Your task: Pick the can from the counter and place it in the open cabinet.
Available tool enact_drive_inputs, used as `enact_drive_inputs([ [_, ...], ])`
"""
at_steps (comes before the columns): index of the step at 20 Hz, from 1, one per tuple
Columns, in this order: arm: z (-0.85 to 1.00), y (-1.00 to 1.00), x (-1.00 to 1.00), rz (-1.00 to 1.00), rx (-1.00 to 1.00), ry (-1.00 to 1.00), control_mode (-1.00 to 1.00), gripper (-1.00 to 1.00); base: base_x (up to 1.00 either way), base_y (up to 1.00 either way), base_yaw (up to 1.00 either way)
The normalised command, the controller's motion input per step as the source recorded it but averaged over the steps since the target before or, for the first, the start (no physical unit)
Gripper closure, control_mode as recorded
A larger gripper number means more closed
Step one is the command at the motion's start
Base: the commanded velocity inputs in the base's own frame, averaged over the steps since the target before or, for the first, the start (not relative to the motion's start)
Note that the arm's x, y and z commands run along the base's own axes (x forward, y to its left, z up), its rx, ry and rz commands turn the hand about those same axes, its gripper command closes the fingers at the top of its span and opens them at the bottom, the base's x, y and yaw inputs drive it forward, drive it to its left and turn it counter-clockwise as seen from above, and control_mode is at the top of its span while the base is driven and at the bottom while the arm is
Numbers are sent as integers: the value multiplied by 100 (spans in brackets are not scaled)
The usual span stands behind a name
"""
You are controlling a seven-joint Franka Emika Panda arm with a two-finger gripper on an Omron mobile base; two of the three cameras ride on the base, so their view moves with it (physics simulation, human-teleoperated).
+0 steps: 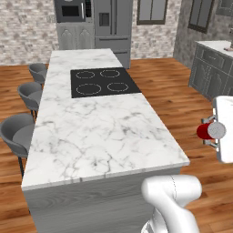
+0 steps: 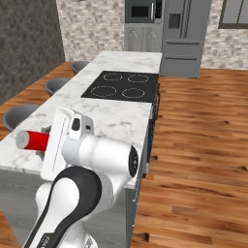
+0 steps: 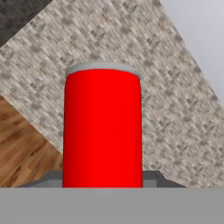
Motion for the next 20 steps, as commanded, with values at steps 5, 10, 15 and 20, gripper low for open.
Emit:
enact_drive_inputs([
  [5, -6, 0, -20, 0, 0, -2, -100, 100, 0, 0, 0],
  [10, -1, 0, -3, 0, 0, 0, -100, 100, 0, 0, 0],
  [15, 0, 0, -1, 0, 0, 0, -100, 100, 0, 0, 0],
  [20, 0, 0, -1, 1, 0, 0, 100, 100, 0, 0, 0],
])
